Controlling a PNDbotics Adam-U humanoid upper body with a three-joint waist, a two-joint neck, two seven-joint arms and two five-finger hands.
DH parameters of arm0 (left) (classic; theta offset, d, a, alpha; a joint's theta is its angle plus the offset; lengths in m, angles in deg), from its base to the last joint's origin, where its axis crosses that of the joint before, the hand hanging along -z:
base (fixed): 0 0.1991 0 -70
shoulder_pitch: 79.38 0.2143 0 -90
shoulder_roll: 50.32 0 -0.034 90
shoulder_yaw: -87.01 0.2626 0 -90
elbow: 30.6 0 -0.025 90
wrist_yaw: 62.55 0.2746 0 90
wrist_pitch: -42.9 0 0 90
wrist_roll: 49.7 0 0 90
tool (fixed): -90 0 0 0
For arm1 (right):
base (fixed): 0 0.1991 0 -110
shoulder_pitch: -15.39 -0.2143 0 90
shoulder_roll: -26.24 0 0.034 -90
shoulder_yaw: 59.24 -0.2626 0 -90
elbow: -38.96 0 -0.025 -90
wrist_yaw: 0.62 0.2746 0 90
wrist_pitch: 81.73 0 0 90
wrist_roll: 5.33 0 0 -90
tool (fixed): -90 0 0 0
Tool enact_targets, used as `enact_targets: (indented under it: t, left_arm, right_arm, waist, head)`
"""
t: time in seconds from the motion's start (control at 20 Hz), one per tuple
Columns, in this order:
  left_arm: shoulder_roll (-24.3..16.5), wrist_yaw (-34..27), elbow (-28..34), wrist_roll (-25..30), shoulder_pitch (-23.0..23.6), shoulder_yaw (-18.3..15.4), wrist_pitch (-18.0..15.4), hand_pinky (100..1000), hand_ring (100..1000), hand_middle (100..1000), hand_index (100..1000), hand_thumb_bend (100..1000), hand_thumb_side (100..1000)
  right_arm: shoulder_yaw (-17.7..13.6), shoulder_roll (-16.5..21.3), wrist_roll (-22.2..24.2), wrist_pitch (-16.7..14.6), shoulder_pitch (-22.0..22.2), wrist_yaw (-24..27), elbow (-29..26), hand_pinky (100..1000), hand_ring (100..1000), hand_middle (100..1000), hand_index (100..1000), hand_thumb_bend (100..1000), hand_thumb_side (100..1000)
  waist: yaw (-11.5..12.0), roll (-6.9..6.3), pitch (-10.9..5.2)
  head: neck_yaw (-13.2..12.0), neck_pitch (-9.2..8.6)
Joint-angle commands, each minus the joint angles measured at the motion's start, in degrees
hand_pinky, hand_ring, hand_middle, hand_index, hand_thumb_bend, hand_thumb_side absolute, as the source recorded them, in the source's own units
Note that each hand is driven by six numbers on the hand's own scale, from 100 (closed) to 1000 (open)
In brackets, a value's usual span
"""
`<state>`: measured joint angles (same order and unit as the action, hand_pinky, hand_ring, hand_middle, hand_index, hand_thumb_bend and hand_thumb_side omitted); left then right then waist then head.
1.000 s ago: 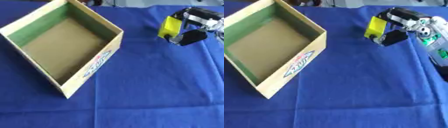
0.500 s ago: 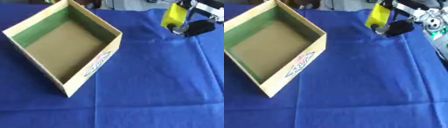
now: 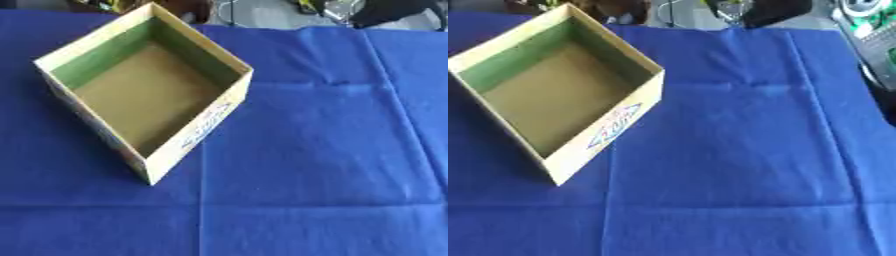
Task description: Pick up objects on the table and place them in the box.
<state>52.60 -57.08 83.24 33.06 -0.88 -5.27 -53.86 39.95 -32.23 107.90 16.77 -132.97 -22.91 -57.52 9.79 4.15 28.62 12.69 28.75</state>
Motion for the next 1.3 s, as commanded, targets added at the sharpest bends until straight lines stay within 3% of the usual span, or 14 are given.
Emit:
enact_targets:
  t: [0.05,0.4,0.8,1.3]
  left_arm:
    - [-1.16,-0.61,0.75,0.39,-0.44,0.68,-0.04,293,447,490,626,100,892]
    - [-0.8,-1.31,0.75,0.97,-1.27,1.24,-0.11,292,446,489,625,100,891]
    - [-0.34,-2.83,0.75,2.93,-2.17,3.06,0.05,295,447,489,625,100,893]
    - [0.07,-3.99,0.75,4.11,-3.71,3.96,-0.03,295,447,488,624,100,892]
  right_arm:
    - [0.41,-1.2,-0.17,0.86,-2.85,-0.37,0.12,540,728,399,482,100,415]
    - [2.41,-7.54,-3.95,2.91,-8.15,-2.91,4.28,516,728,392,474,100,397]
    - [4.92,-13.93,-8.07,4.82,-11.29,-7.49,8.75,506,730,390,473,100,384]
    - [7.88,-16.04,-8.25,3.73,-11.9,-11.01,10.93,506,728,392,474,100,402]
  waist:
    - [0.66,0.01,-1.8]
    - [4.68,0.45,-1.49]
    - [7.74,0.91,-1.56]
    - [11.8,2.23,-0.87]
  head:
    - [0.99,0.31]
    - [3.82,-0.78]
    - [7.55,-0.85]
    - [10.94,-0.4]
